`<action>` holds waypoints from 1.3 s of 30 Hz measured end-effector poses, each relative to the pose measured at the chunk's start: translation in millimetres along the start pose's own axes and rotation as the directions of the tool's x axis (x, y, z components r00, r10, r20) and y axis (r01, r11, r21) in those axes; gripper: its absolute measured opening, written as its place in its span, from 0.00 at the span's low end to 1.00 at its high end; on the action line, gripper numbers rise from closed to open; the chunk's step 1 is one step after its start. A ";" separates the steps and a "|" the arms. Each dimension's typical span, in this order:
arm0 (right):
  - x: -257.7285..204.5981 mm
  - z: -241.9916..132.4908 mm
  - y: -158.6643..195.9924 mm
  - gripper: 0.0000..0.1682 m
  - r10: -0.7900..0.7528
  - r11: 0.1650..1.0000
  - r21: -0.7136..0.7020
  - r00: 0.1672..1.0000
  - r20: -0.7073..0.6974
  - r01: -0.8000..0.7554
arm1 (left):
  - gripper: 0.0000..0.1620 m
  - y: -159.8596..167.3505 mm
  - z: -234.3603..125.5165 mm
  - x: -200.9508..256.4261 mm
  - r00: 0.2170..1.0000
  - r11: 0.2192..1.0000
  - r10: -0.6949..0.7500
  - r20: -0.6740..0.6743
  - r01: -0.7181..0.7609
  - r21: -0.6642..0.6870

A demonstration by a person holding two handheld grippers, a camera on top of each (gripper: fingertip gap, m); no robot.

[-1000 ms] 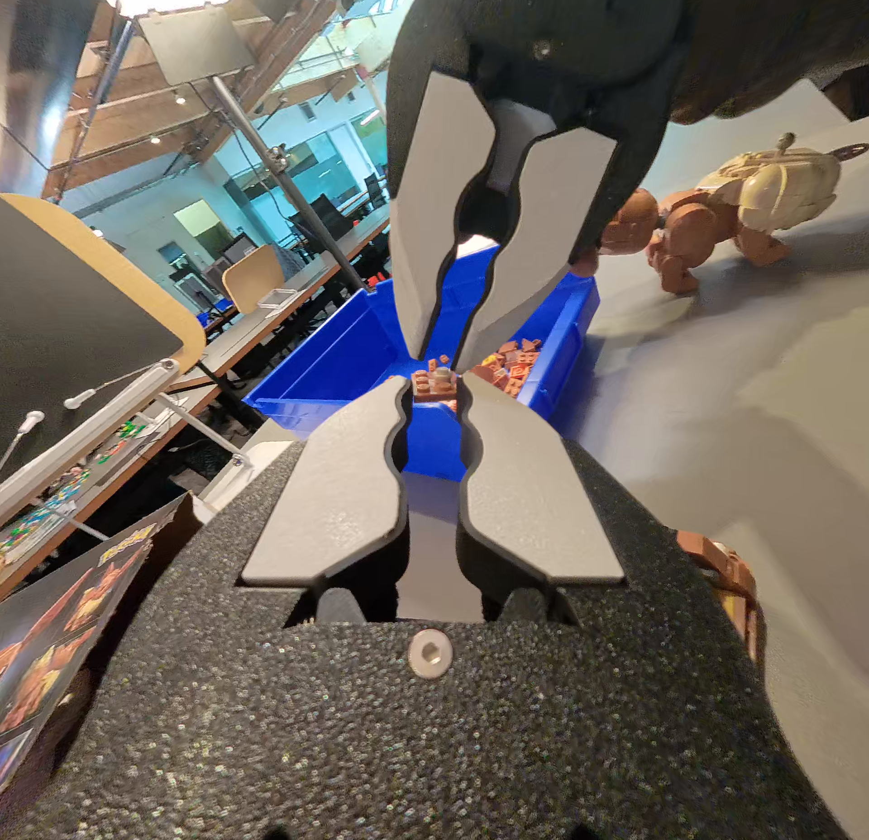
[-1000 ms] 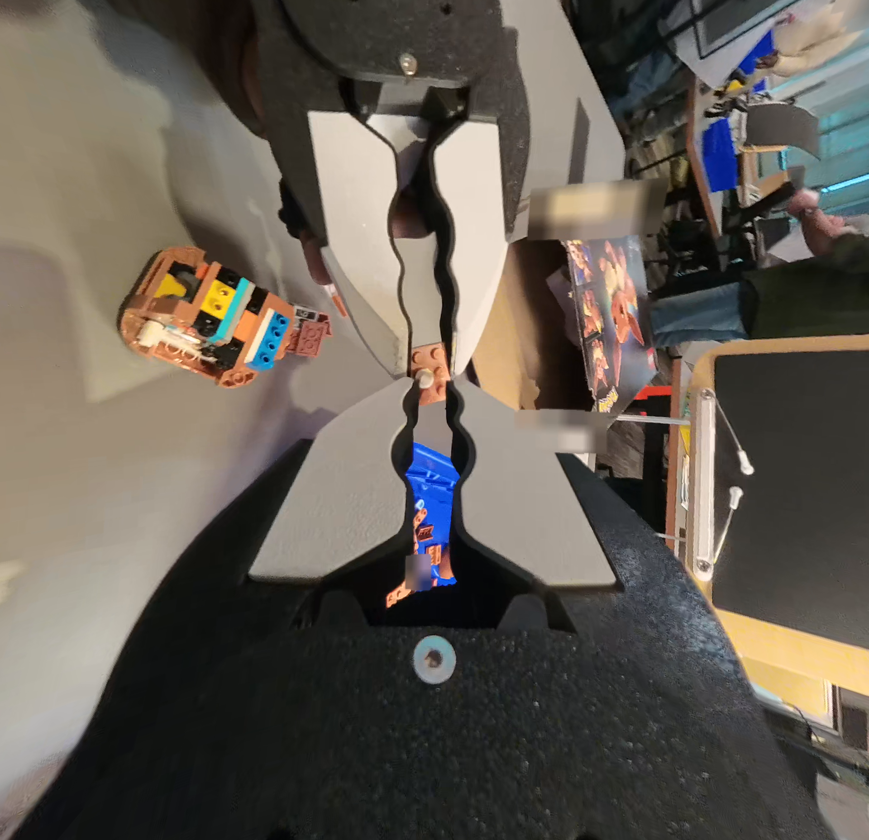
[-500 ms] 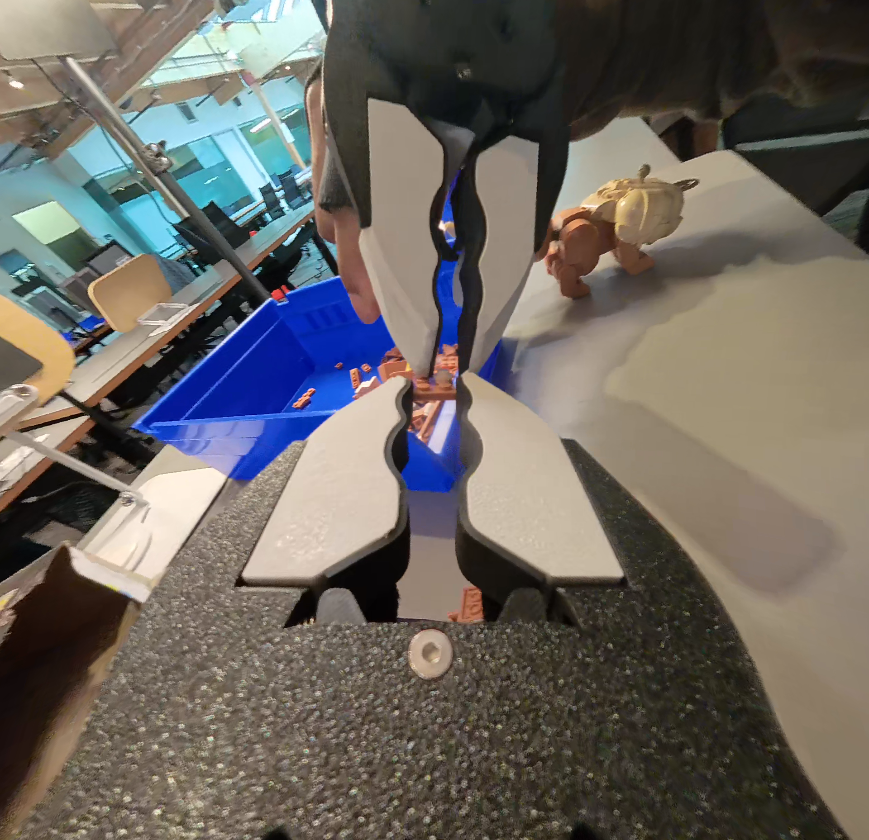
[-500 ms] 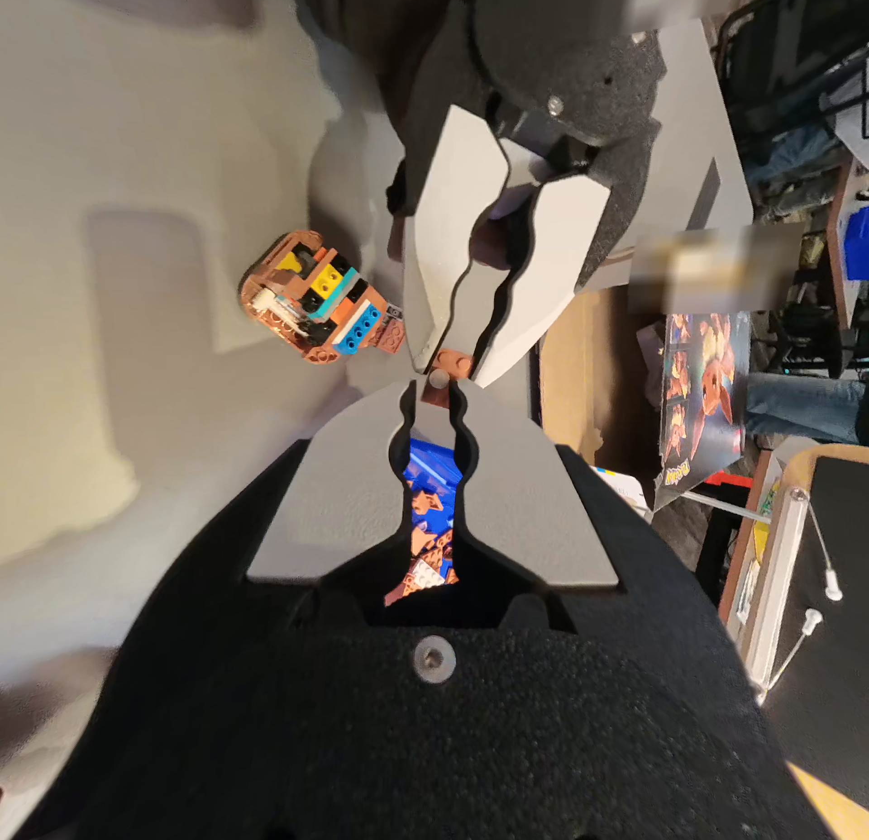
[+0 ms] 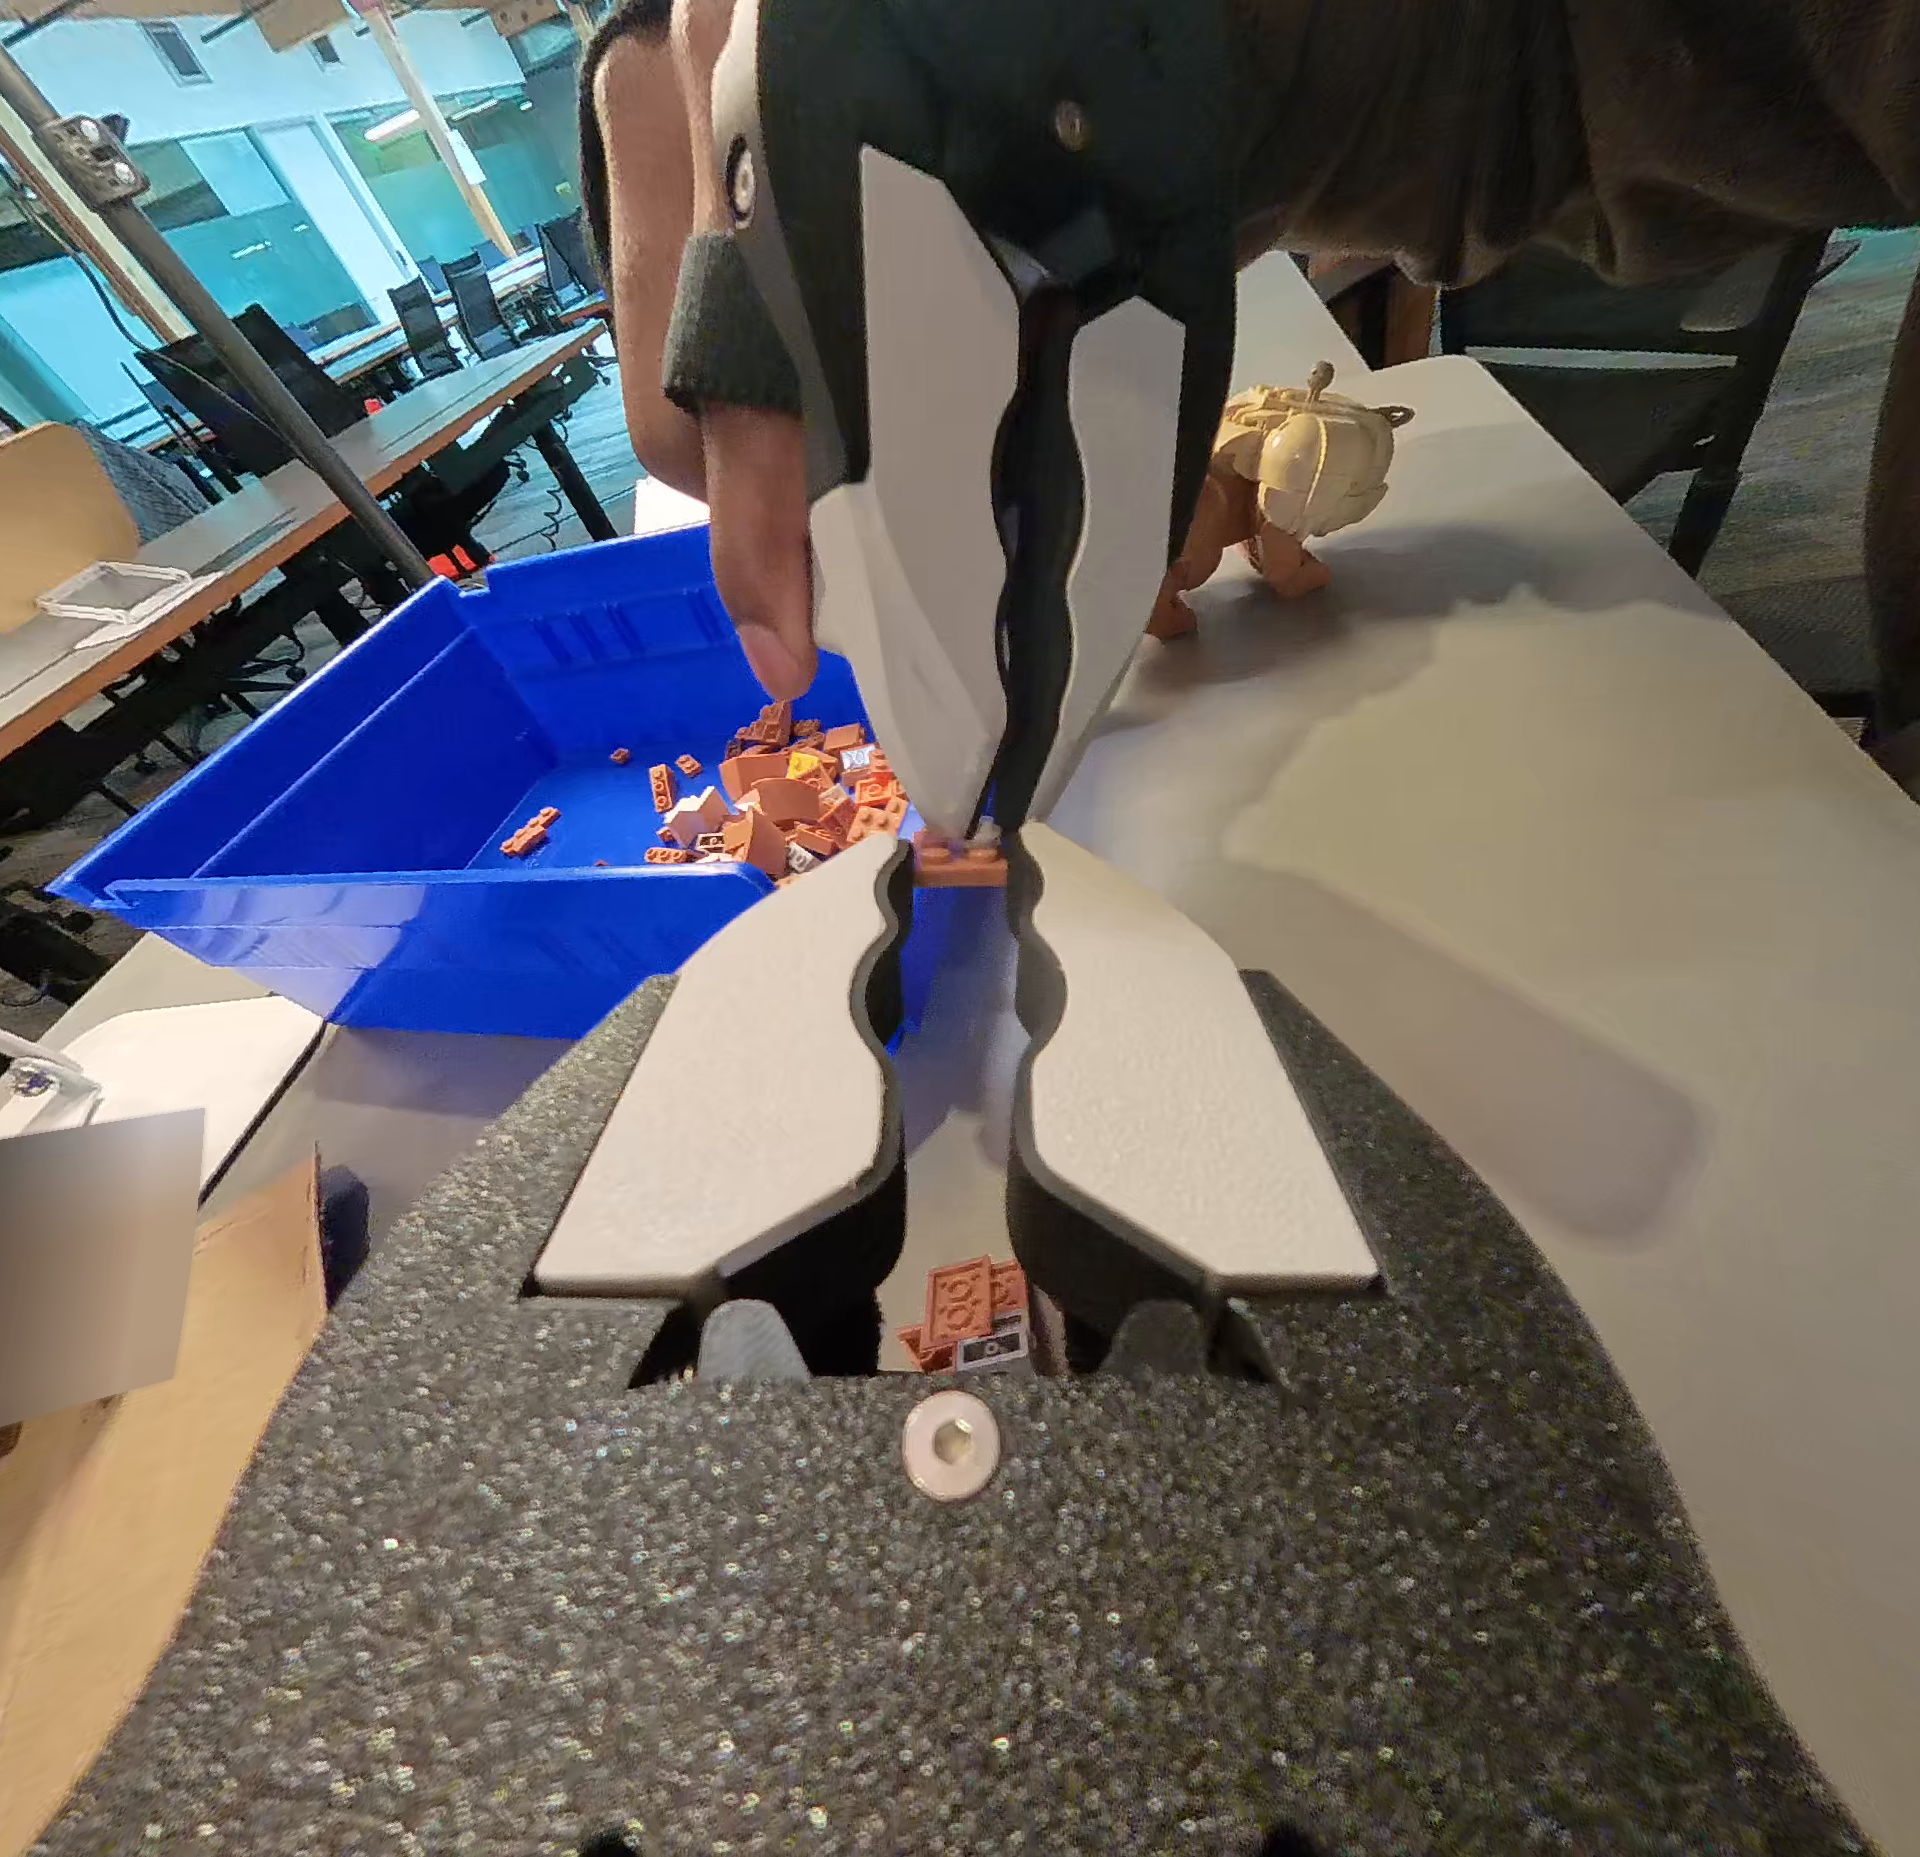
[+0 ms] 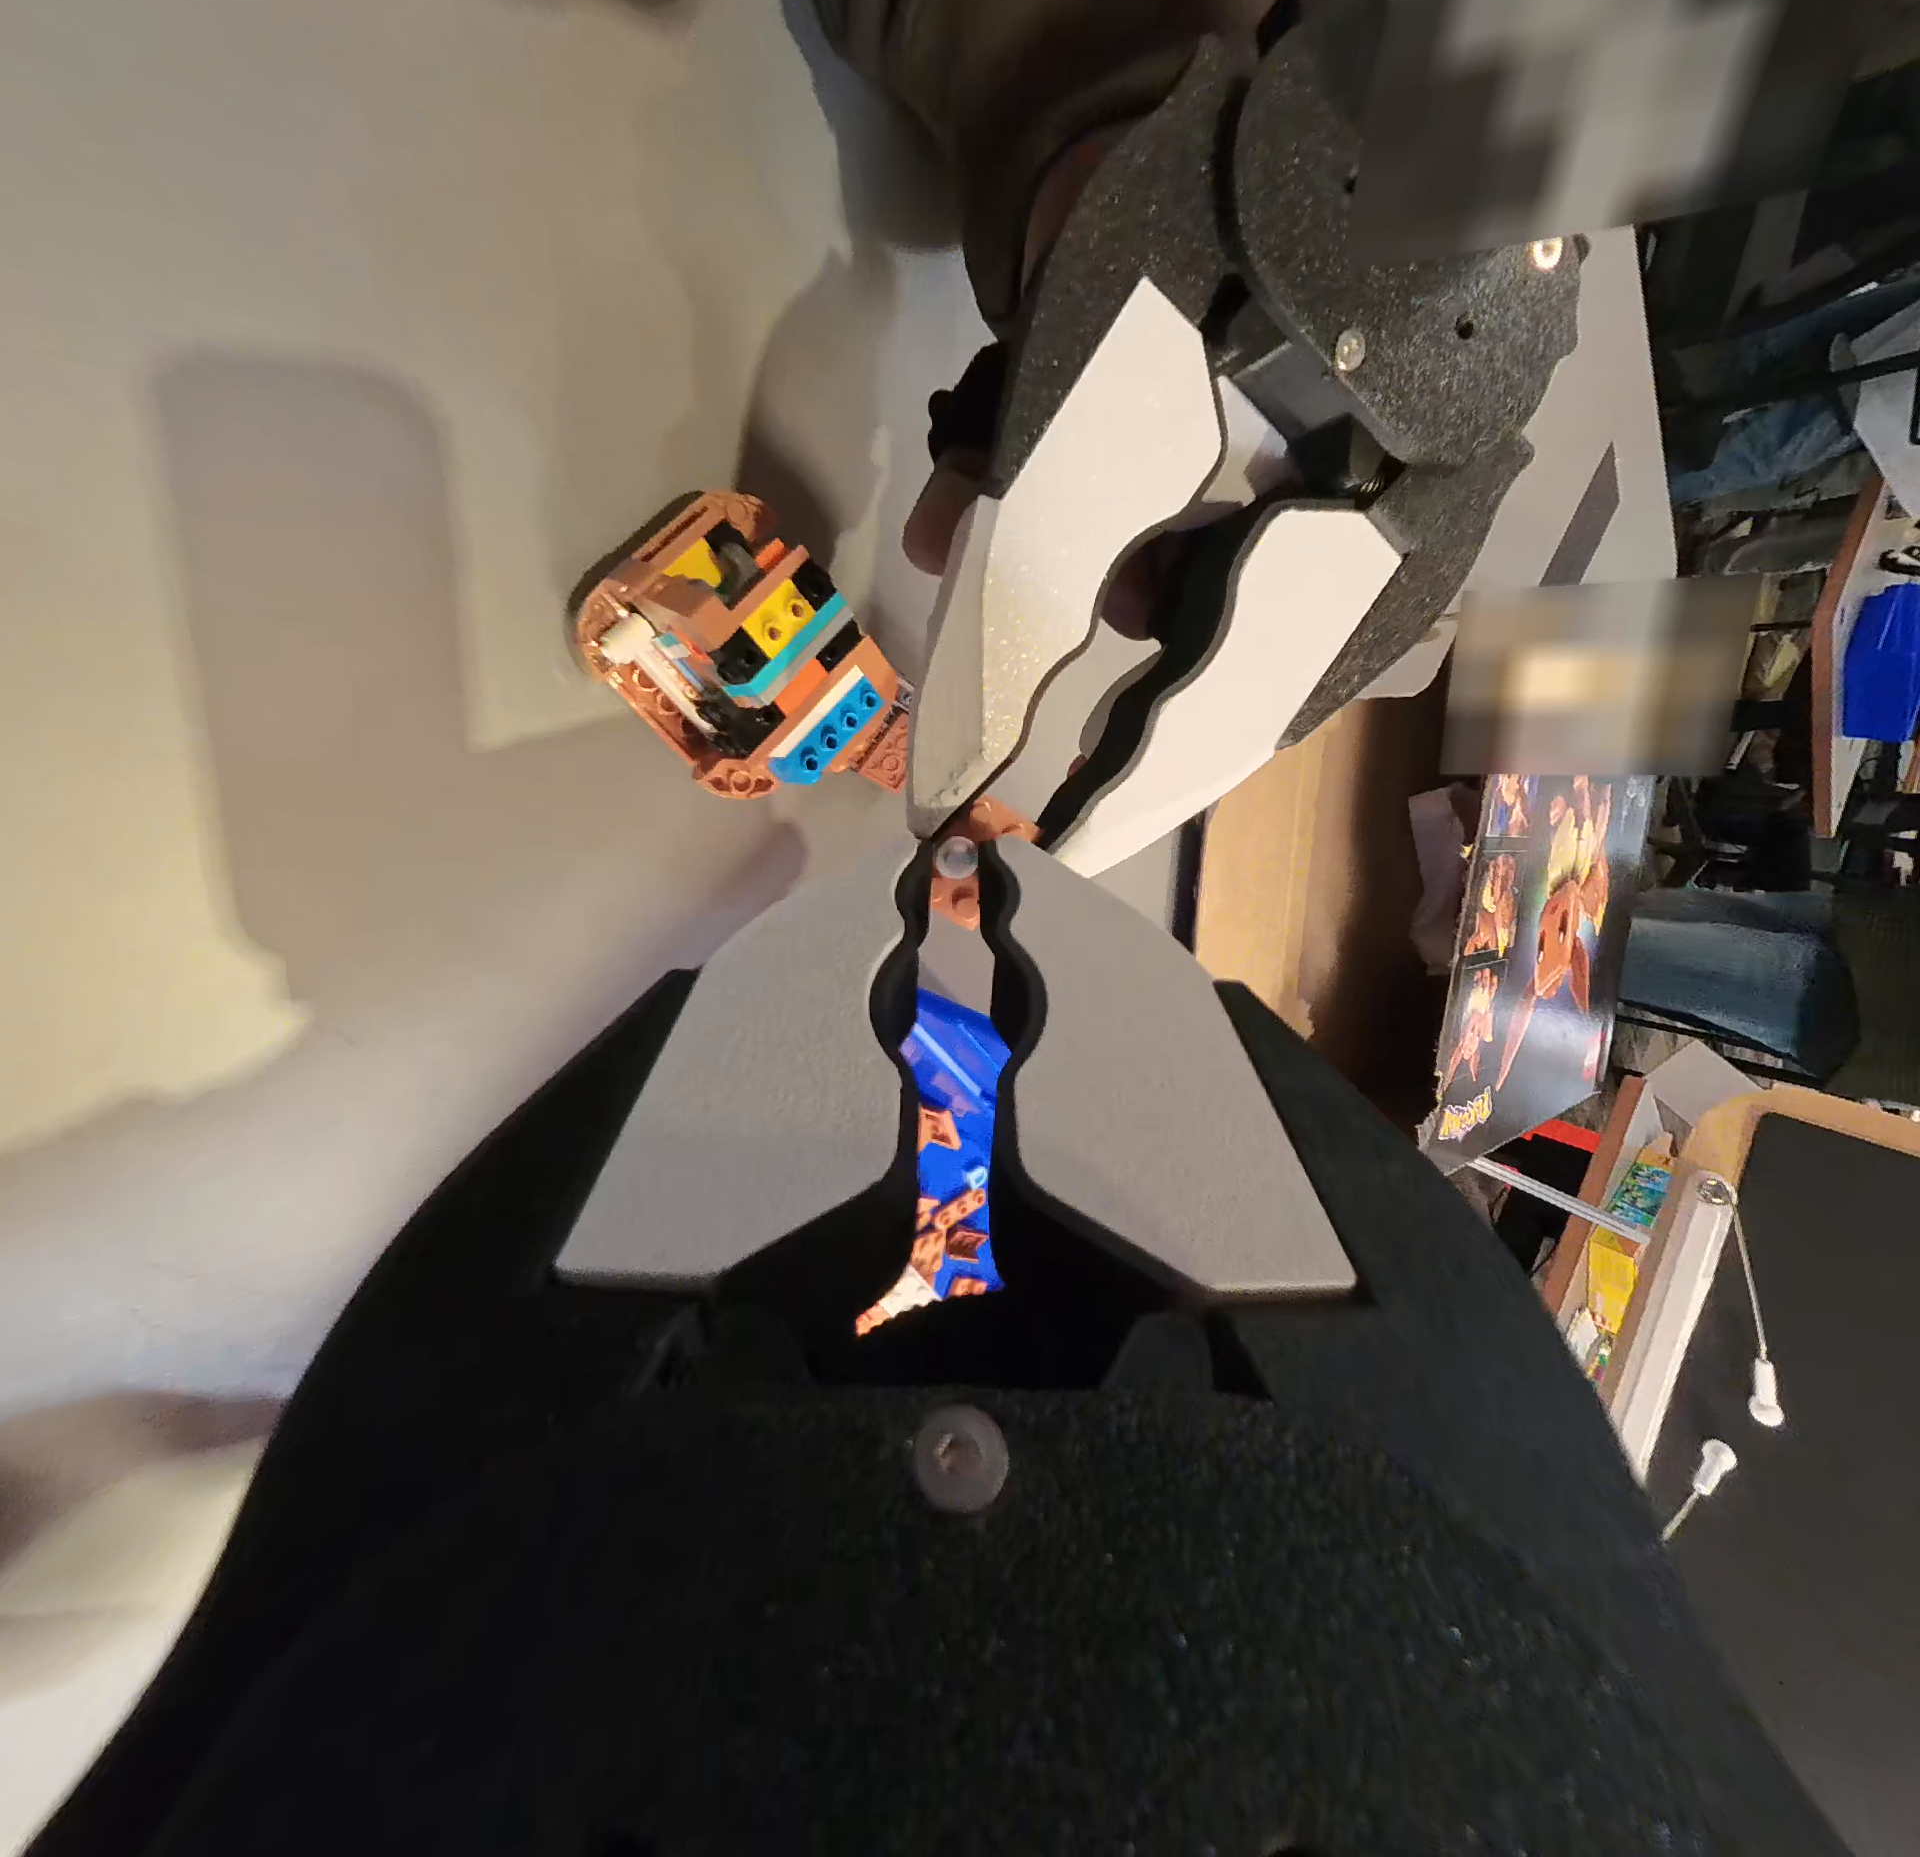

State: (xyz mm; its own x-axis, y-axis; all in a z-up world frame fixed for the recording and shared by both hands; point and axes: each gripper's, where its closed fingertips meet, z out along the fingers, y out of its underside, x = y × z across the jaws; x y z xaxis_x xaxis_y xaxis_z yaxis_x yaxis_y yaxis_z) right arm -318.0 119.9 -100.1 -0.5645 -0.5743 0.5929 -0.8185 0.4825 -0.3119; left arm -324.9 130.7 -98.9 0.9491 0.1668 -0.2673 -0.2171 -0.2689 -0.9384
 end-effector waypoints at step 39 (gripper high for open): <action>0.8 5.8 3.1 0.04 -0.012 1.000 -0.020 0.994 -0.112 0.010 | 0.10 6.6 -1.4 -0.7 1.000 0.999 0.020 0.003 -0.020 -0.038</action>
State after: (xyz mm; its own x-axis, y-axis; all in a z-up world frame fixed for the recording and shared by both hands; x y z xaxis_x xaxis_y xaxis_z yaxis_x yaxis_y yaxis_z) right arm -321.6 117.0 -104.9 -0.5388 -0.5026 0.6761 -0.8218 0.4901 -0.2906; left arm -326.6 127.5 -104.5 0.9439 0.1638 -0.2866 -0.2271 -0.3082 -0.9238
